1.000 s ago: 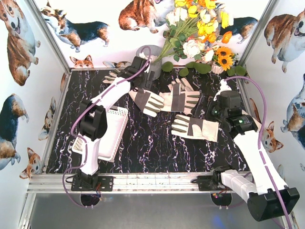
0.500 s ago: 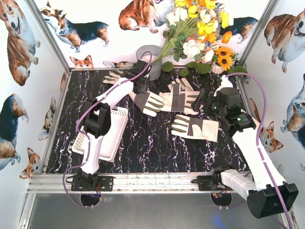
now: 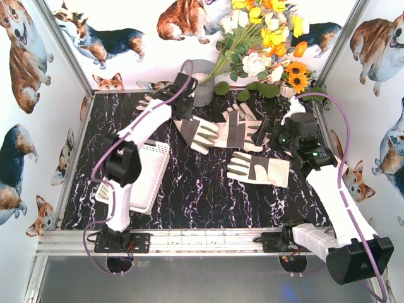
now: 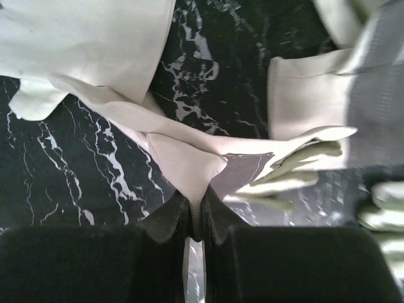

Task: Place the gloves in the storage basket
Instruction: Pick up the glove from the center of the board, then place the glove at the center of the board.

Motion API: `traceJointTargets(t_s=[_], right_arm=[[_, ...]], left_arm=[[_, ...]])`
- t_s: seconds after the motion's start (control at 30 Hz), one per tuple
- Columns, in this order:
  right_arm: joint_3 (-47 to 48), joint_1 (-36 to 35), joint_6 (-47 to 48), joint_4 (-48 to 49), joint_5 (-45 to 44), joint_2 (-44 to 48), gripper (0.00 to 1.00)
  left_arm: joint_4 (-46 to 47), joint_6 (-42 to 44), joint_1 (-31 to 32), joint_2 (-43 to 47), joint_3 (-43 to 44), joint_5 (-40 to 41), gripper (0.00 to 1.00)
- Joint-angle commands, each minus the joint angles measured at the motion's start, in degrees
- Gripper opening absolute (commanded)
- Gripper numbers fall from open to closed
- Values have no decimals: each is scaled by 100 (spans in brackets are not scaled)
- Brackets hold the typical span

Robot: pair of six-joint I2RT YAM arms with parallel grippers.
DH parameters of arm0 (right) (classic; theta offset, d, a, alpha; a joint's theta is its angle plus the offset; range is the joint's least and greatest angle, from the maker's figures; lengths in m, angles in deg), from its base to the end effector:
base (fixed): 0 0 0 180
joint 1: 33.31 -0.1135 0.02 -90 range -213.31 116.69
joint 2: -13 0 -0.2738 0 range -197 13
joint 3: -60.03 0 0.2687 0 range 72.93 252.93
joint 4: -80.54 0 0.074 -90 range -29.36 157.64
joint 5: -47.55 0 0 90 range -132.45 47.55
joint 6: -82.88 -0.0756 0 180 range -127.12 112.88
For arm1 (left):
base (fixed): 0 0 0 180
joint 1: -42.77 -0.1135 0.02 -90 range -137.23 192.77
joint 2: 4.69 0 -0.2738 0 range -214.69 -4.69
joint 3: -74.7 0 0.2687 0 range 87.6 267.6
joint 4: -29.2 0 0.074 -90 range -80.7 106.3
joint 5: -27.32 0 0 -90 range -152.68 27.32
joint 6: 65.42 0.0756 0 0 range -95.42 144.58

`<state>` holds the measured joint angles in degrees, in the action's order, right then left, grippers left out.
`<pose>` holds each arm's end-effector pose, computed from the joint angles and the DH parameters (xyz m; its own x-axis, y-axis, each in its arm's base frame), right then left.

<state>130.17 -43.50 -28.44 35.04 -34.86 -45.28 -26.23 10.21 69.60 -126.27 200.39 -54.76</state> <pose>0.2571 0.0564 0.3191 -0.6110 0.2563 -0.7490 -0.0660 0.9263 0.3709 0.4727 -0.2274 0.2498 -0.7667 0.1123 -0.6321 0.1857 0.9813 -0.0509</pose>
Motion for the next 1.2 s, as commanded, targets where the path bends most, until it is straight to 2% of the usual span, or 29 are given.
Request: traceJointTargets(t_s=[0.0,0.13,0.33,0.47,0.6,0.87,0.9,0.93,0.97,1.0,1.03,1.07,1.1,1.17], right_arm=[[205,-26,-199,476,523,-7,100],[173,-26,-551,717,1093,49,100],[36,-26,-683,1198,1962,121,100],[108,-26,-678,1383,2817,-37,100],[91,-39,-884,1597,3505,-83,100],[-129,-220,-1070,1472,3203,-218,100],[-144,-220,-1173,1536,3216,-238,97],[-176,-220,-1285,1658,3282,-273,87],[-197,-226,-1394,1774,3317,-276,72],[-207,-228,-1485,1871,3326,-272,49],[-212,-228,-1564,1910,3292,-261,21],[-192,-224,-1616,1862,3213,-248,1],[-149,-227,-1634,1749,3115,-250,0],[-60,-226,-1577,1554,3108,-246,0]], left_arm=[[-392,-444,50,1031,31,-576,0],[-518,-962,51,1525,-134,-1129,0],[184,-1920,63,2324,-870,-2336,0],[1050,-2395,80,2915,-1635,-2781,0],[1264,-2548,216,3175,-1971,-2823,0],[1720,-2757,418,3469,-2211,-3074,0],[1747,-2749,434,3486,-2238,-3111,0],[1769,-2746,437,3503,-2262,-3126,0],[1755,-2742,445,3527,-2280,-3131,0],[1712,-2715,444,3558,-2291,-3101,0],[1640,-2662,442,3600,-2290,-3046,0],[1555,-2508,442,3652,-2288,-2982,0],[1435,-2345,445,3703,-2288,-2919,0],[1243,-1949,461,3890,-2311,-2752,20]])
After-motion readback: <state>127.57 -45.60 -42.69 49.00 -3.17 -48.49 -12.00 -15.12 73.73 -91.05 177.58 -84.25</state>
